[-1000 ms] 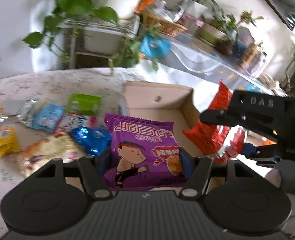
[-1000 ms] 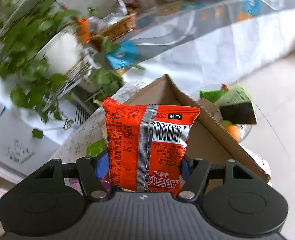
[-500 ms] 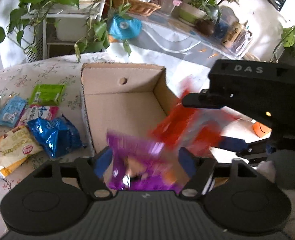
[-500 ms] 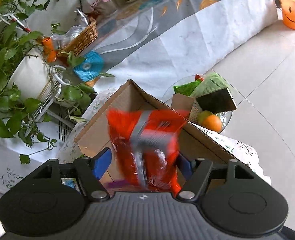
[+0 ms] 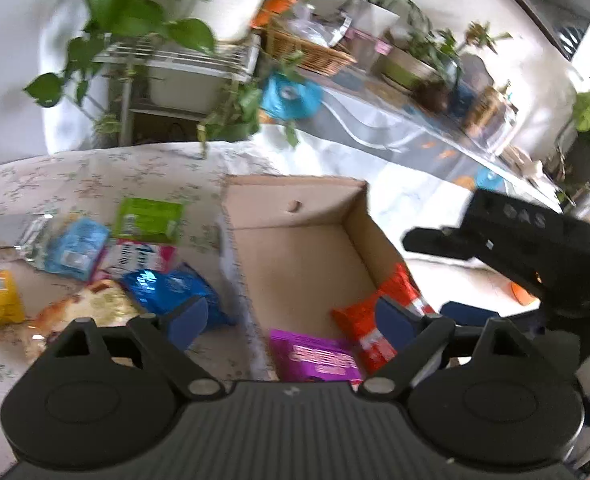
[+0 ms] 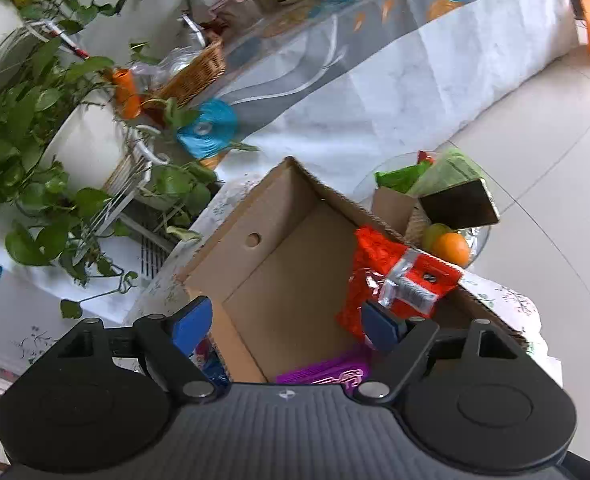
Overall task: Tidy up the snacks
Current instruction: 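Open the right tool over the box while the left tool releases the purple bag, then move the right tool to the blue foil bag while the left tool approaches the croissant bag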
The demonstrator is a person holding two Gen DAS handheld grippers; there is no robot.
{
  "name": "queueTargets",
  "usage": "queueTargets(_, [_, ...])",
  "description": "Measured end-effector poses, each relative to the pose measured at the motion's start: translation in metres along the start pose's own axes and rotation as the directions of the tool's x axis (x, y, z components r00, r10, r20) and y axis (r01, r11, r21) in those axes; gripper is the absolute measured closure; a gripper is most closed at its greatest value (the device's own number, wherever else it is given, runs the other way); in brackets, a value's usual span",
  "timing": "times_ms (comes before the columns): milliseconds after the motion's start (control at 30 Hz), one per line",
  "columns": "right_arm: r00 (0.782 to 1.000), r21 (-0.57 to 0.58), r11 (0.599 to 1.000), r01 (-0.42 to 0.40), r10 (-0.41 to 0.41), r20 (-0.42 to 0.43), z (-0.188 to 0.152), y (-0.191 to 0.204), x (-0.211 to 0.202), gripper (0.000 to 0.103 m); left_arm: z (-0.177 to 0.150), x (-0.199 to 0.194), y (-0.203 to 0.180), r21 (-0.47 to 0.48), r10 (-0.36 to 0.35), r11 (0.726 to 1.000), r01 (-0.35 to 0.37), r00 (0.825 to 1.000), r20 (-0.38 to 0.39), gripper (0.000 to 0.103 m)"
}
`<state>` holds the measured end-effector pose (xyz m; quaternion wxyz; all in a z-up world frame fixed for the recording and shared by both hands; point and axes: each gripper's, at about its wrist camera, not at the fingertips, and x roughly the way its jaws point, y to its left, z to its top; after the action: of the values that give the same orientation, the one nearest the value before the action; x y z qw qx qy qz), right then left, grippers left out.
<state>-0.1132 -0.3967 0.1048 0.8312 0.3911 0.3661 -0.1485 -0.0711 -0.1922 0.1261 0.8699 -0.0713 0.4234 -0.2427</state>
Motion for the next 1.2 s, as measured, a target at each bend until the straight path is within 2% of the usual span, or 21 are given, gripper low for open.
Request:
queueTargets(333, [0.994,-0.140,0.985,-0.105,0.102,-0.028,-0.012,0.028,0.003,0.016,0.008,-0.019,0.069,-0.069,0.089,0.994,-0.089,0.996,0.008,0.012])
queueTargets(567, [0.985,-0.226,0.959,-0.171,0.158,-0.074,-0.023,0.051,0.011,0.016,0.003,-0.023,0.101,-0.052,0.145,0.988,-0.146,0.989,-0.015,0.012])
queueTargets(733, [0.972,-0.270,0.936,-0.227,0.200,-0.125,-0.029,0.064,0.019,0.016,-0.007,-0.013,0.109,0.042,0.166,0.985,-0.165,0.985,-0.036,0.012])
queueTargets(967, [0.959,-0.264,0.927,-0.265,0.226,-0.170,-0.033,0.072,0.027,0.016,-0.019,0.018,0.109,0.186,0.150,0.973,-0.137,0.987,-0.057,0.012])
queueTargets(1100, [0.948,-0.255,0.924,-0.286,0.235,-0.215,-0.036,0.076,0.035,0.016,-0.022,0.035,0.107,0.284,0.172,0.948,-0.145,0.983,-0.071,0.012])
queueTargets(1200, [0.933,-0.259,0.914,-0.314,0.247,-0.260,-0.040,0.081,0.043,0.016,-0.024,0.045,0.109,0.321,0.166,0.938,-0.130,0.982,-0.089,0.012])
